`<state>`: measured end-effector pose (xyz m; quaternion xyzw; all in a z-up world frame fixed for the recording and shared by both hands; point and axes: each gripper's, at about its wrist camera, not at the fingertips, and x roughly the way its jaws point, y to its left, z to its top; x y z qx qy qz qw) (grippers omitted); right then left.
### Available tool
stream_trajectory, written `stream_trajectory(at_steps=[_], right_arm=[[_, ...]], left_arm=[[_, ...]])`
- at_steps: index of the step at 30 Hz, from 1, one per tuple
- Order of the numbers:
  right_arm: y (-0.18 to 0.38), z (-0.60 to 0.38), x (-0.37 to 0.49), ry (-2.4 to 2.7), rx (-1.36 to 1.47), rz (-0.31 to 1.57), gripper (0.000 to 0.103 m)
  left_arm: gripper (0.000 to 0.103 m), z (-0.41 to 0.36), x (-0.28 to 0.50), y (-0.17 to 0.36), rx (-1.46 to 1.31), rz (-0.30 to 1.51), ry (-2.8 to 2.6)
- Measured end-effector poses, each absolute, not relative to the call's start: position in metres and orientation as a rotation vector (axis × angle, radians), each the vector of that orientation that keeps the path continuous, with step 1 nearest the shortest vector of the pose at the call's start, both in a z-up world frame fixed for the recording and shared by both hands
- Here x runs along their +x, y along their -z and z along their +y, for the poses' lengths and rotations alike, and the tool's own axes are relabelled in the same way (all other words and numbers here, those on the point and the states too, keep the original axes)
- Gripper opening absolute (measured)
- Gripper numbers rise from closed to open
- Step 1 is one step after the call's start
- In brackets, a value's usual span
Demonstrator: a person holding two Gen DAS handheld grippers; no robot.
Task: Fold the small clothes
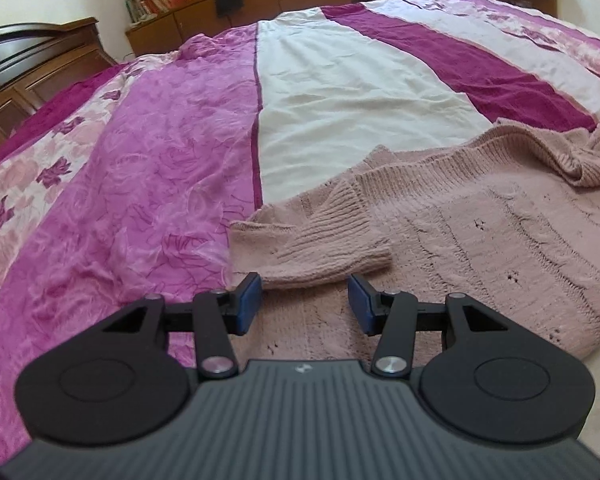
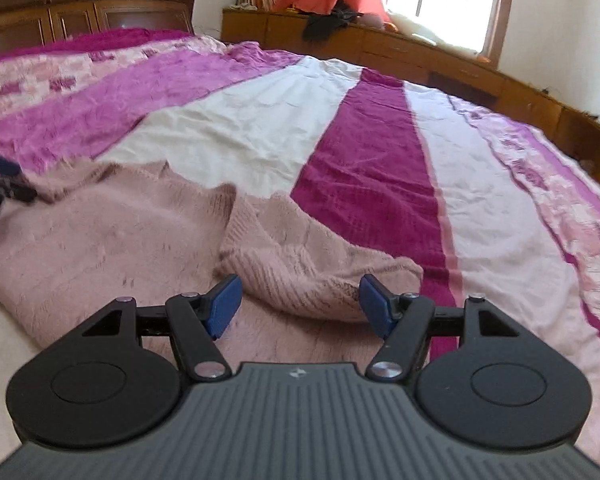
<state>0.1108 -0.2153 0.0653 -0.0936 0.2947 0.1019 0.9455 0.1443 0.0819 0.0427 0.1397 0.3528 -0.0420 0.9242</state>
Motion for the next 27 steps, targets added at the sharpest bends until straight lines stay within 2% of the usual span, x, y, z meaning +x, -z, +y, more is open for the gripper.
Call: stream_trajectory(at_steps=[10,11,13,17,18,19,20,22,27], right_arm=[[-0.066,-0.251,0.167,-0.286,0.021,0.709,0.072],[-0.063,-0.251,0.171,-0.294,0.015,0.727,0.072],[-0.056,-0.249,0.177,-0.320,0.000,0.764,0.072],[-0.044,-0.246,0.181,-0.381,-0.010,0.801,0.069],[-0.044,-0.246,0.180,-0.388,-0.005,0.792,0.062],[-0.044,-0.246,0.179,-0.399,-0.001,0.782,0.047],[-0.045,-0.246,0.178,-0.406,0.001,0.770,0.041],[-0.046,-0.247,0.174,-0.410,-0.003,0.740,0.022],[-0.056,-0.253,0.167,-0.380,-0.003,0.648,0.014]], left_arm=[[0.049,0.080,0.158,-0.033,0.331,0.703,0.152],[0.035,0.080,0.158,-0.032,0.338,0.692,0.158],[0.017,0.081,0.162,-0.032,0.341,0.694,0.159],[0.016,0.090,0.178,-0.034,0.298,0.685,0.078],[0.016,0.094,0.182,-0.035,0.283,0.683,0.048],[0.016,0.098,0.186,-0.037,0.263,0.682,0.022],[0.017,0.102,0.191,-0.038,0.243,0.681,-0.005],[0.017,0.109,0.198,-0.041,0.211,0.677,-0.055],[0.018,0.120,0.201,-0.048,0.144,0.673,-0.068]])
